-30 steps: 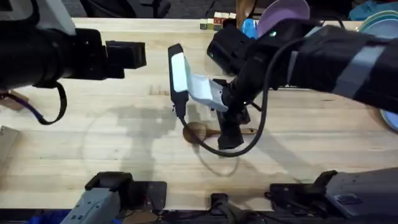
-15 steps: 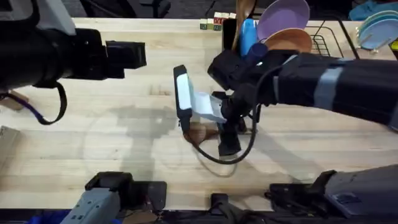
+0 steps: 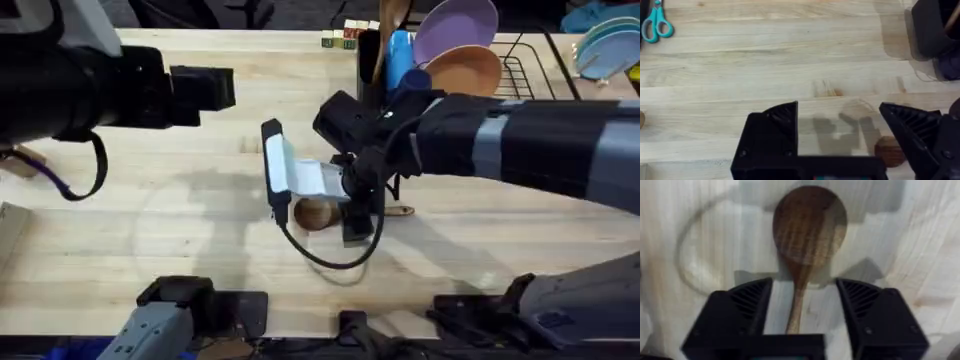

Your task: Pick up the spoon on the table one by one and put them onto the rack

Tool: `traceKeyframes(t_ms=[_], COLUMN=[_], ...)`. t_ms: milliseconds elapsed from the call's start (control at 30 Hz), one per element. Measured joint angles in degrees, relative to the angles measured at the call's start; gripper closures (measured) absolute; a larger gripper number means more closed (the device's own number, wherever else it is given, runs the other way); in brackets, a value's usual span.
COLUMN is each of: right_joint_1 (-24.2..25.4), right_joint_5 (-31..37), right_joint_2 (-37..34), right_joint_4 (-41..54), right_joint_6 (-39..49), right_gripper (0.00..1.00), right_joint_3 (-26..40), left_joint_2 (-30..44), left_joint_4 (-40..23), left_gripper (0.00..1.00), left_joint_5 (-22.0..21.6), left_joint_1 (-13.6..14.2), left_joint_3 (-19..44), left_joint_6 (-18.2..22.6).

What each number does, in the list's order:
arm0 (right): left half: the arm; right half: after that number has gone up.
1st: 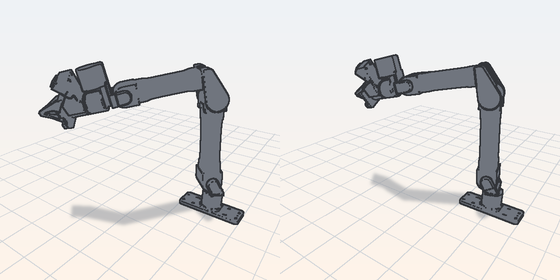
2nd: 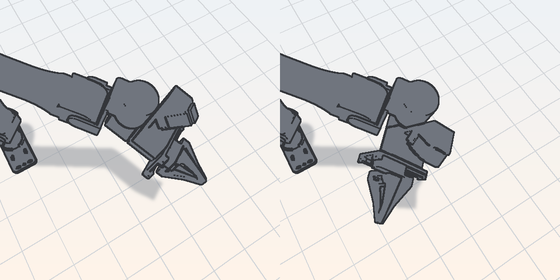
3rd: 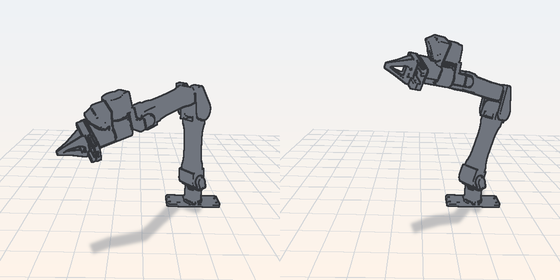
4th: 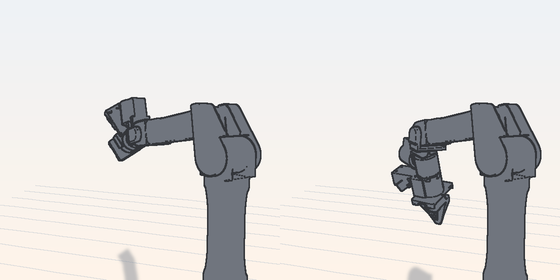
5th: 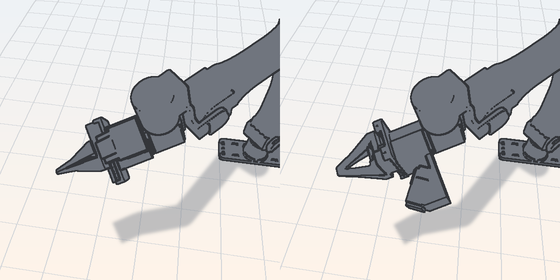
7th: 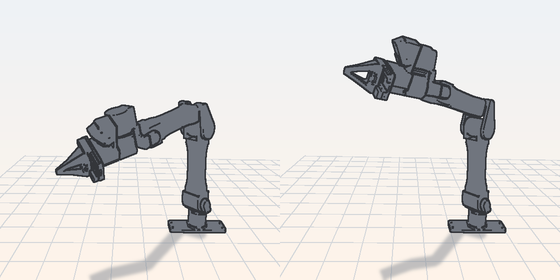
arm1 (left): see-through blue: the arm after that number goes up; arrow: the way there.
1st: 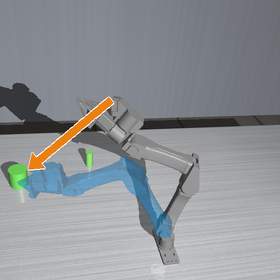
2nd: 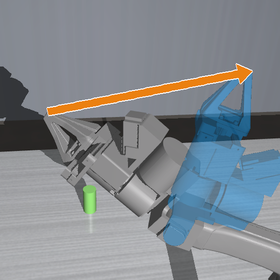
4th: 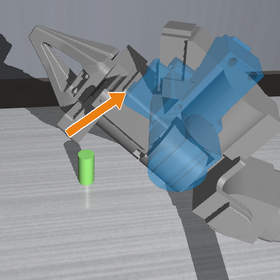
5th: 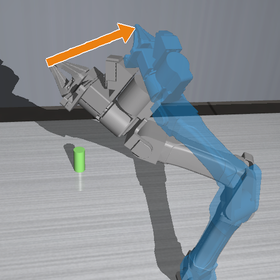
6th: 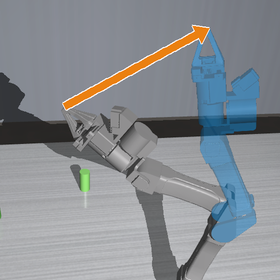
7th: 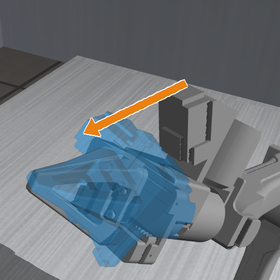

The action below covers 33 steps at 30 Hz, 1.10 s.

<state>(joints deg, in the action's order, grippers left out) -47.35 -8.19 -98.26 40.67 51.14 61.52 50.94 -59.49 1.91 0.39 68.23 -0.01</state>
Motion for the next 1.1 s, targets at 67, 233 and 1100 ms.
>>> traceKeyframes(t_ms=[67,233,1100], right_joint_1=[0.0,0.0,-0.02], right_joint_5=[0.18,0.46,-0.37], right_joint_2=[-0.13,-0.26,-0.97], right_joint_4=[-0.14,-0.27,3.76], right_joint_6=[-0.14,-0.16,-1.59], right_gripper=[0.347,0.516,0.957], right_joint_3=[0.2,0.33,1.95], left_joint_2=[0.0,0.0,0.0], left_joint_4=[0.01,-0.12,-0.3], left_gripper=[0.008,0.008,0.007], left_joint_5=[0.0,0.0,0.0], left_joint_1=[0.01,-0.01,0.01], left_joint_3=[0.0,0.0,0.0], left_joint_6=[0.0,0.0,0.0])
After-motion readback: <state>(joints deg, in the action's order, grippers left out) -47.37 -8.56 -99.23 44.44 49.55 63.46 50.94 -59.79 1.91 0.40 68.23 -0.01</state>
